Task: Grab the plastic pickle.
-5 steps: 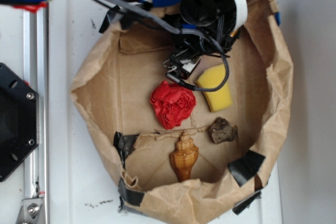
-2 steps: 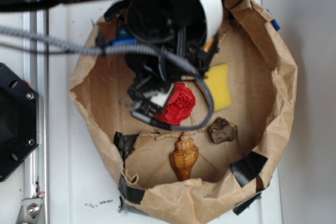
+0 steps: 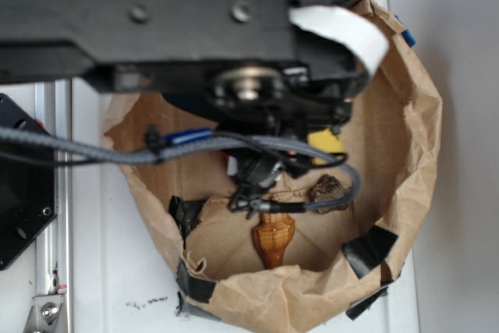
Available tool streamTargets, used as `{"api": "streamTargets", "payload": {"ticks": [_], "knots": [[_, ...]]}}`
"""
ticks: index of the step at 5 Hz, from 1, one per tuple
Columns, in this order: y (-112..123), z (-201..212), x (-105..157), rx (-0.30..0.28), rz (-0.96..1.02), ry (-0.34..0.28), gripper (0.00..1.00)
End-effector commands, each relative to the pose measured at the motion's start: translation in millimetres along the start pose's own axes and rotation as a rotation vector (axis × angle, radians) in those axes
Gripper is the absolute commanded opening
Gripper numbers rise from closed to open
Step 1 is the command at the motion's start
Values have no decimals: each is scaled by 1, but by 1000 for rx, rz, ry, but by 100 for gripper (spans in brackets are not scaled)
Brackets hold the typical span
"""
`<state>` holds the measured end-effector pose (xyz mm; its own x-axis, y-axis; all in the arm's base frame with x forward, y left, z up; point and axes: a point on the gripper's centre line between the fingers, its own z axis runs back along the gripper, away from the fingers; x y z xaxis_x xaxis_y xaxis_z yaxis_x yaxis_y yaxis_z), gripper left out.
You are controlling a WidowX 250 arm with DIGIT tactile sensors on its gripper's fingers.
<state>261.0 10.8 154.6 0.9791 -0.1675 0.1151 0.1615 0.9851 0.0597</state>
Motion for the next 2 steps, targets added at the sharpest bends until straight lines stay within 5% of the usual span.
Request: {"api": "streamTargets", "payload": {"ticks": [1, 2], "knots": [[3, 13, 16, -81, 55, -28, 0], [2, 12, 17, -58, 7, -17, 0]]}}
